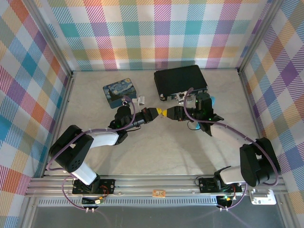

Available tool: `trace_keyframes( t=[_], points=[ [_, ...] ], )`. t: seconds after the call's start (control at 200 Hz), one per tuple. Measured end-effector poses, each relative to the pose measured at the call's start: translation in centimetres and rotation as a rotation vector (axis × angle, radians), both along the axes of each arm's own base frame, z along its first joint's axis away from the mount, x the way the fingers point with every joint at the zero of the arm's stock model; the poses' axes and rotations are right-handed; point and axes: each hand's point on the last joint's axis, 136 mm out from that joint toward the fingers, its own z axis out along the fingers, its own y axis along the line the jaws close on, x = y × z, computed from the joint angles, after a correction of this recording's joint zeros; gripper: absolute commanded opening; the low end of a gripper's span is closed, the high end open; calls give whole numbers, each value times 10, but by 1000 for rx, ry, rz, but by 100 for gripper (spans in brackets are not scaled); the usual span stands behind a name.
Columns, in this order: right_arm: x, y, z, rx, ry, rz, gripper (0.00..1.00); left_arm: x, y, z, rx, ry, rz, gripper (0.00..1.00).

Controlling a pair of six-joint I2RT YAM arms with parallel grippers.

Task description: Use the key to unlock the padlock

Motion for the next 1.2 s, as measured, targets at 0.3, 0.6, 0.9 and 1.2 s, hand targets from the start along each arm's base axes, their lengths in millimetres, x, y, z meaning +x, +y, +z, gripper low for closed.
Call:
trace_keyframes(
  t=[0.3,0.6,0.9,1.2],
  points=[
    [4,1,0,22,-27,-7,39,3,1,2,-25,10,14,0],
    [10,0,-11,12,-20,-39,44,1,0,3,-42,8,7,0],
    [8,2,-13,21,-15,-42,22,-1,-2,8,-60,-5,-4,0],
    [9,10,-13,83,-2,-23,0,3,2,4,-60,12,21,0]
  ],
)
